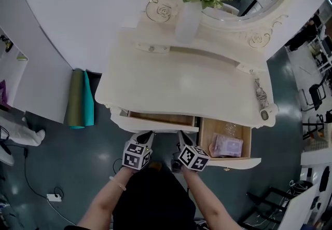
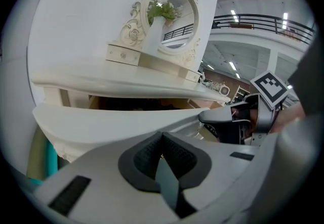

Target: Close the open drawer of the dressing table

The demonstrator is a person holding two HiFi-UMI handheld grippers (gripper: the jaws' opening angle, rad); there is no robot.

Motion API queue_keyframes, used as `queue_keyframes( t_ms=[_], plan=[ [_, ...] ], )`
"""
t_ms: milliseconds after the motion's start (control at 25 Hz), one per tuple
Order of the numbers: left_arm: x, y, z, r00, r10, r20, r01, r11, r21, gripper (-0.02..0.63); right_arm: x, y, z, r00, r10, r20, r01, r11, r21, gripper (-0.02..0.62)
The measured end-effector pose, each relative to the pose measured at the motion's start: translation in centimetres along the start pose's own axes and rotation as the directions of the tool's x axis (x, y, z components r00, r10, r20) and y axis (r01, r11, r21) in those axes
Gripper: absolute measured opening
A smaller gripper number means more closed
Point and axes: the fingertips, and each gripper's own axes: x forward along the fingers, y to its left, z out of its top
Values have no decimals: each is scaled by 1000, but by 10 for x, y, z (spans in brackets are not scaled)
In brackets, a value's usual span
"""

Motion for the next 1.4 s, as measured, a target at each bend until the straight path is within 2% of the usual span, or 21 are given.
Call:
queue_keyframes(
  t_ms=[560,1400],
  plan=[
    [18,11,17,1000,15,10,-15,1000,-4,18,21,-3,17,1000,-2,29,2,1000,20,24],
    [45,24,41,1000,28,9,-28,999,26,18,49,-5,42,999,15,41,-15,1000,-3,25]
  ],
)
